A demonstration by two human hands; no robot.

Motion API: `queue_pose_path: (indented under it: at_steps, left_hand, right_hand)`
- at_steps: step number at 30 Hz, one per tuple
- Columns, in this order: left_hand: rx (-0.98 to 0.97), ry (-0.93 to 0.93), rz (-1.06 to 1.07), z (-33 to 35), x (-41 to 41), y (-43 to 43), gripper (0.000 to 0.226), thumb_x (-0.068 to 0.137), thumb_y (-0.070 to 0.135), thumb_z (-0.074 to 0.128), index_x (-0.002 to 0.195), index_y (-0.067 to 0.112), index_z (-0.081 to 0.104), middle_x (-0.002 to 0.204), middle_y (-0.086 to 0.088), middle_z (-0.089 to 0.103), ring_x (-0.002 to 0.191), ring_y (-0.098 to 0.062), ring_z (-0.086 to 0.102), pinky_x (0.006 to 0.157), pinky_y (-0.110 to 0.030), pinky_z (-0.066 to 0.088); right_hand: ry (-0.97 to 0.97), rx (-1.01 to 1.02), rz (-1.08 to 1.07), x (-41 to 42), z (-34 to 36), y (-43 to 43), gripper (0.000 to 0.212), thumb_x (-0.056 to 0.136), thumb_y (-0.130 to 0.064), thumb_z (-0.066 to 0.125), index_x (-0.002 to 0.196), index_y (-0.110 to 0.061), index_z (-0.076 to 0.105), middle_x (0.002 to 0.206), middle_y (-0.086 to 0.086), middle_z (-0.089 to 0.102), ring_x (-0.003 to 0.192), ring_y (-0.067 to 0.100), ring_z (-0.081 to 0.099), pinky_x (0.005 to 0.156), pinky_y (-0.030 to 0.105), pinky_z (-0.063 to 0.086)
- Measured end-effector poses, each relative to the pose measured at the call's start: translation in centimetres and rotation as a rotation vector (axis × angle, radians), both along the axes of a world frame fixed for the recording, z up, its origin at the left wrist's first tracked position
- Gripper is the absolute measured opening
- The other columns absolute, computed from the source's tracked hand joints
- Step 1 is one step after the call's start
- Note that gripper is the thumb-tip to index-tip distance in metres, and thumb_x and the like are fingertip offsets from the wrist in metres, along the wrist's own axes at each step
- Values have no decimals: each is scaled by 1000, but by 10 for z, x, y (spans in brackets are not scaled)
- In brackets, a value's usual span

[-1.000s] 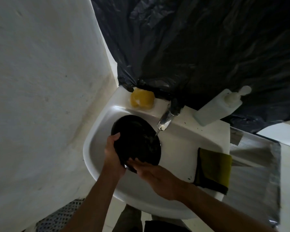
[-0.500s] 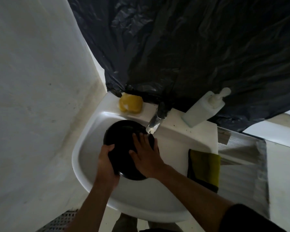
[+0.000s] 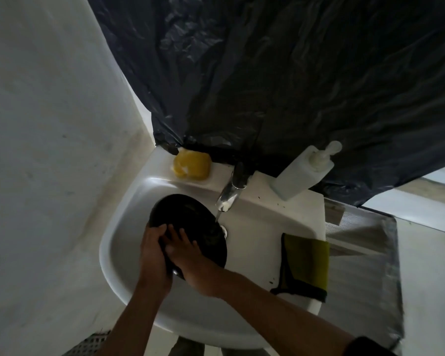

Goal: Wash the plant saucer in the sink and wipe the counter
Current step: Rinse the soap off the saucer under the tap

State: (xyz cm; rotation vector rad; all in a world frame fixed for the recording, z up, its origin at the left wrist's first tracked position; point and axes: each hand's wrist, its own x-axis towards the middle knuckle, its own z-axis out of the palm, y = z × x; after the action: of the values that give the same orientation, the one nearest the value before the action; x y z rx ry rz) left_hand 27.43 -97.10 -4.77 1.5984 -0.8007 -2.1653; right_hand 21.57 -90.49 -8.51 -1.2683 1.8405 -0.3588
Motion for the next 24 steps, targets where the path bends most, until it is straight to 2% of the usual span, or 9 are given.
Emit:
queue_pose_path:
  at_steps: [2,5,8,10,12,14,16,18,24]
  left_hand:
    - [-27,-20,10,-3,4,-3,43,92,32,55,125,9,69,126,-18,71,119,-37,65,101,-53,50]
    - [-57,-21,48,-9,12,-9,52,86,37,59,129,9,67,125,-21,71,119,-38,66,96,-47,53]
    - [-64,-16,24,-17,17,-11,57,81,37,59,131,10,66,123,-18,72,115,-37,67,85,-42,56]
    - [-92,-41,-2,-24,22,-14,39,89,28,54,120,11,71,111,-15,75,106,-35,69,77,-38,57]
    - [-109,-97,-37,-29,27,-16,23,94,16,51,101,11,72,94,-12,74,97,-36,68,70,-36,58]
    - [-121,-143,-103,-32,32,-15,21,95,11,54,105,9,72,100,-17,75,101,-39,69,76,-40,58]
    - [-119,-131,-182,-30,33,-12,24,95,10,60,115,10,73,106,-16,77,100,-36,72,80,-42,57]
    - [-140,-124,-261,-32,31,-10,26,95,13,68,120,14,74,107,-11,79,100,-32,74,86,-44,59]
    - [-572,-474,-775,-68,6,-8,55,92,15,72,142,22,50,104,-5,69,107,-33,68,87,-37,53]
  right_hand:
    - [-46,-47,18,-5,0,20,72,108,-12,40,159,-38,-4,169,-1,-12,154,28,-15,121,57,2]
    - [-182,-16,-21,-22,9,60,49,111,-39,16,158,-46,1,169,-4,-7,154,16,-11,125,43,-3]
    - [26,22,-48,-35,-3,83,55,104,-56,7,158,-46,0,169,0,-9,154,20,-15,124,48,-10]
    - [71,-9,-223,-43,-13,88,66,100,-63,17,159,-38,-1,168,1,-16,152,22,-22,125,50,-6]
    - [-85,-54,-511,-55,-19,91,78,101,-53,47,161,-34,0,168,-1,-6,154,18,-11,126,42,6]
    - [-393,-40,-810,-68,-20,91,86,95,-38,66,160,-36,10,164,-3,25,150,18,26,122,40,28]
    - [-788,-13,-1069,-80,-18,91,74,89,-26,72,153,-32,36,148,1,55,131,22,56,111,44,45]
    - [-1065,28,-1142,-86,-11,95,54,89,-8,64,140,-23,55,132,7,67,121,30,64,106,50,48]
    - [-976,-15,-1154,-91,19,119,78,73,15,49,132,-33,61,120,11,71,113,36,65,84,49,60]
